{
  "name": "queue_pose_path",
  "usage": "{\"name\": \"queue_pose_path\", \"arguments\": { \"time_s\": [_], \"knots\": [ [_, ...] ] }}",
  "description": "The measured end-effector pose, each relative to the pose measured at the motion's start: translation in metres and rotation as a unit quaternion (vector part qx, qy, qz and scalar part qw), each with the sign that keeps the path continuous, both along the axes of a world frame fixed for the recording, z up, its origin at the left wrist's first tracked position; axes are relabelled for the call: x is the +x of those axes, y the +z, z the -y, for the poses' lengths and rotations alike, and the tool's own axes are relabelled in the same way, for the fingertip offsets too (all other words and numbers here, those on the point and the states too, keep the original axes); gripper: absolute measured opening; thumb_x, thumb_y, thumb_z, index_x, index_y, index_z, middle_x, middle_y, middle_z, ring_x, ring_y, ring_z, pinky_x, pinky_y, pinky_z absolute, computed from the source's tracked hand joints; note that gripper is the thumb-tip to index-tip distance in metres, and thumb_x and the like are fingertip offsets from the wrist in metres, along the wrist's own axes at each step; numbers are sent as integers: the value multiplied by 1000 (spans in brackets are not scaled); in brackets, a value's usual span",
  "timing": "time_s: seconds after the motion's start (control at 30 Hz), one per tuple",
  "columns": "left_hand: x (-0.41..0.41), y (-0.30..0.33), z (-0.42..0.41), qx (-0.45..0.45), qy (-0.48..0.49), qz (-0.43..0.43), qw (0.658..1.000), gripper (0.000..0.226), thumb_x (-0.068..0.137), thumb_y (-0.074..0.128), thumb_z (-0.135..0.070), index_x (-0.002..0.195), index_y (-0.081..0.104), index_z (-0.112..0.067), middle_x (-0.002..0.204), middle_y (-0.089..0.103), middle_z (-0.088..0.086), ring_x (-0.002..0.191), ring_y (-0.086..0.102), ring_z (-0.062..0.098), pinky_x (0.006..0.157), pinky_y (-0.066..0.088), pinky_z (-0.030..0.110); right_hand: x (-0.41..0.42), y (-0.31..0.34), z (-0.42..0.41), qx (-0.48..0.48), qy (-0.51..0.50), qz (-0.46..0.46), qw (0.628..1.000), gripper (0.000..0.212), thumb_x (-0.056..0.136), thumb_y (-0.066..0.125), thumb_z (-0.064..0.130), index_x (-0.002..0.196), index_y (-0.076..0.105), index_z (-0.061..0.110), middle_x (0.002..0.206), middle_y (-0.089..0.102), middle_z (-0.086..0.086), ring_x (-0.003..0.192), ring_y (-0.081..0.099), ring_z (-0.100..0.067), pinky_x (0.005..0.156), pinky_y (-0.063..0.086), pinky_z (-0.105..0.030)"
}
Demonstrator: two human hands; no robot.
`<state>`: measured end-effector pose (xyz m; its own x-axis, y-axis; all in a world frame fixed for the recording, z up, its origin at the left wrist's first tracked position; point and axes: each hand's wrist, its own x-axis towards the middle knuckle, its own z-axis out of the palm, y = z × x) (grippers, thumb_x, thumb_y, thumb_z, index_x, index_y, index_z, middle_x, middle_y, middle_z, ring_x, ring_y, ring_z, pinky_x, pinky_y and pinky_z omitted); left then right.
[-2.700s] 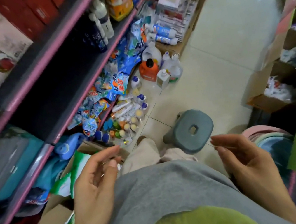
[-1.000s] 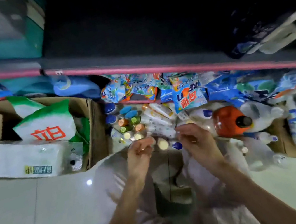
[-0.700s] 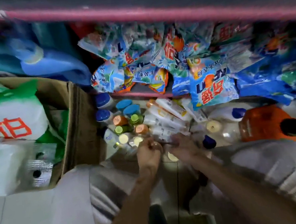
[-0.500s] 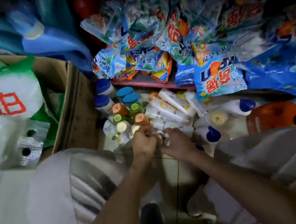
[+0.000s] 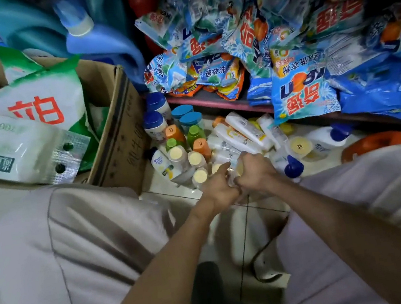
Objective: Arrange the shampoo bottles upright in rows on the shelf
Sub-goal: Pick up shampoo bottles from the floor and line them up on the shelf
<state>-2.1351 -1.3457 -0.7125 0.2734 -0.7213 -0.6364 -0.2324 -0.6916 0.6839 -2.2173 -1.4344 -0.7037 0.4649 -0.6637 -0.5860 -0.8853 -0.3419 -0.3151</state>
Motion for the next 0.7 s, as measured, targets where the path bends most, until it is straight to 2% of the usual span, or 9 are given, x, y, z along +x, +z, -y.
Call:
{"name": "queue_pose_path", "arguments": {
  "time_s": [0.1, 0.2, 0.23, 0.37, 0.47, 0.57, 0.63, 0.7],
  "knots": [
    [-1, 16, -2, -29, -25, -5, 999, 75, 70, 65, -17, 139, 37, -17, 120, 58, 5, 109, 56, 24, 91, 50, 35, 1, 26, 10, 5, 47, -1, 999, 43, 69, 71, 28, 107, 57, 13, 102, 65, -9, 95, 61, -27, 66, 45, -27],
    [0, 32, -1, -57, -17, -19, 998, 75, 73, 68, -12, 140, 35, -17, 122, 59, 8, 109, 57, 25, 92, 49, 38, 3, 59, 12, 18, 74, 23, 997, 46, 65, 77, 31, 105, 60, 14, 97, 63, -6, 87, 58, -22, 62, 42, -26],
    [0, 37, -2, -67, -9, -25, 997, 74, 74, 69, -10, 140, 35, -17, 123, 58, 7, 109, 56, 23, 90, 49, 36, 3, 71, 12, 15, 83, 30, 996, 48, 64, 79, 32, 105, 61, 14, 97, 62, -5, 86, 56, -21, 62, 42, -27],
    [0, 58, -6, -107, -8, -14, 994, 66, 76, 73, -14, 132, 39, -17, 114, 55, 0, 100, 51, 16, 69, 42, 18, 1, 111, 12, 3, 101, 47, 994, 47, 66, 80, 32, 106, 61, 14, 102, 60, -4, 91, 55, -21, 70, 47, -30],
    [-2, 68, -10, -112, -5, 0, 994, 64, 75, 77, -22, 128, 41, -18, 111, 55, 0, 101, 52, 19, 76, 45, 28, -1, 127, 6, 1, 103, 58, 993, 45, 67, 80, 30, 105, 62, 12, 100, 62, -5, 90, 57, -22, 71, 49, -32],
    [-3, 69, -11, -103, -16, 11, 994, 62, 73, 78, -17, 124, 43, -16, 104, 55, -1, 96, 53, 17, 66, 43, 23, 1, 121, -5, -40, 121, 22, 992, 42, 68, 76, 31, 102, 60, 11, 94, 59, -5, 89, 56, -24, 58, 42, -28],
    [-4, 59, -10, -83, -20, 17, 996, 61, 74, 75, -13, 126, 43, -14, 109, 58, 2, 99, 56, 20, 76, 50, 29, 4, 99, -10, -62, 126, -4, 990, 34, 72, 70, 30, 97, 58, 11, 94, 61, -8, 94, 59, -27, 57, 40, -27],
    [-1, 46, -8, -49, -39, 47, 997, 57, 79, 70, -13, 129, 43, -10, 120, 58, 9, 108, 57, 26, 90, 49, 40, 6, 73, -12, -70, 103, -20, 992, 36, 75, 67, 33, 102, 55, 13, 103, 62, -10, 99, 60, -28, 66, 42, -28]
  ]
}}
